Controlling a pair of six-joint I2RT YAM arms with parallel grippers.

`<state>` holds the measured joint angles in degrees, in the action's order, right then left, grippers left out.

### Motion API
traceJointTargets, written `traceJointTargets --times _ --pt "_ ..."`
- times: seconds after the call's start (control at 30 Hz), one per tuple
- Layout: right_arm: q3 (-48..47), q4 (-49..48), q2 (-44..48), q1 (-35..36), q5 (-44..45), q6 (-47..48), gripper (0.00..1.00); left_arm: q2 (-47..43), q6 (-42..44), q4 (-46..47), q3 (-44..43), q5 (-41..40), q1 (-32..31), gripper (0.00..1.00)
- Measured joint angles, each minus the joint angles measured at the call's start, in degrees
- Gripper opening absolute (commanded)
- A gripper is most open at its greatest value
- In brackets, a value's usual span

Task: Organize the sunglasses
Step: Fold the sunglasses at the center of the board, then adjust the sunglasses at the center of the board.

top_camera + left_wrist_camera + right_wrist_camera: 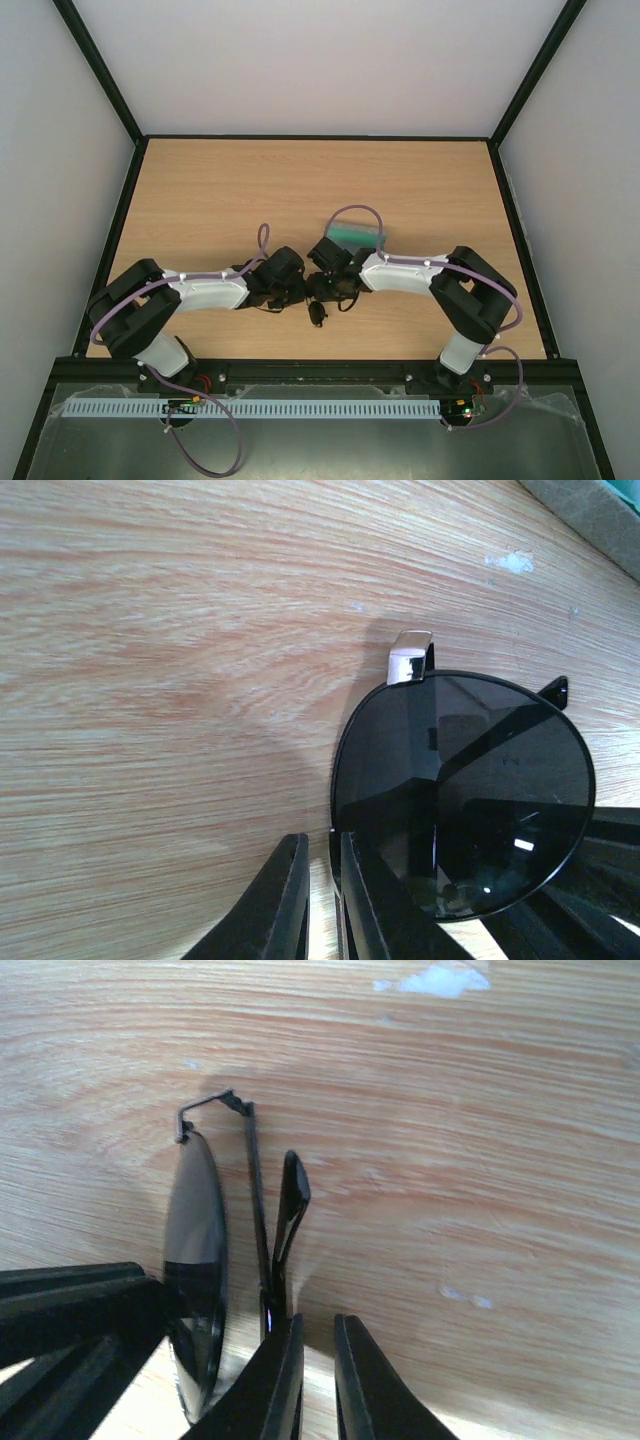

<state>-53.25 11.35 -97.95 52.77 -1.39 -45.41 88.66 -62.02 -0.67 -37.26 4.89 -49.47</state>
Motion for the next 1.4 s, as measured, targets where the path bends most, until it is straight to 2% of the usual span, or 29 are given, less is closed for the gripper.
traceJointTargets --times 0.37,0.43,0.5,0.67,0.73,0.9,1.17,1.4 --pt "2.16 5.16 7.98 0.09 2.78 -0.90 0.18 -4.92 0.02 -1.97 1.36 -0.61 0.35 0.16" --pt "2.84 5.62 10.56 0.09 2.99 -1.07 0.21 -6.97 0.02 -3.02 1.73 -0.76 0.44 0.25" --pt "3.69 5.88 12.98 0.07 2.91 -1.22 0.24 -8.81 0.00 -4.35 1.73 -0.90 0.44 0.38" --pt "8.41 4.92 20.39 0.07 -0.15 -1.66 0.28 -12.28 0.09 -7.91 1.64 -0.87 0.37 0.57" --pt "10.80 4.33 23.52 0.07 -2.01 -2.12 0.29 -13.66 -0.61 -9.29 1.51 -0.85 -0.15 0.64" --pt "13.90 3.85 29.22 -0.09 -3.67 -3.54 0.29 -13.81 -1.95 -13.22 -1.77 -1.42 -3.17 0.74" --pt "16.06 7.65 36.26 -3.23 -1.66 -5.03 0.27 -5.25 -5.46 -21.07 -16.87 -6.12 -13.16 0.75" --pt "16.20 12.26 42.80 -6.36 -0.33 -4.22 0.27 6.71 -9.88 -26.73 -22.73 -9.44 -17.84 0.73"
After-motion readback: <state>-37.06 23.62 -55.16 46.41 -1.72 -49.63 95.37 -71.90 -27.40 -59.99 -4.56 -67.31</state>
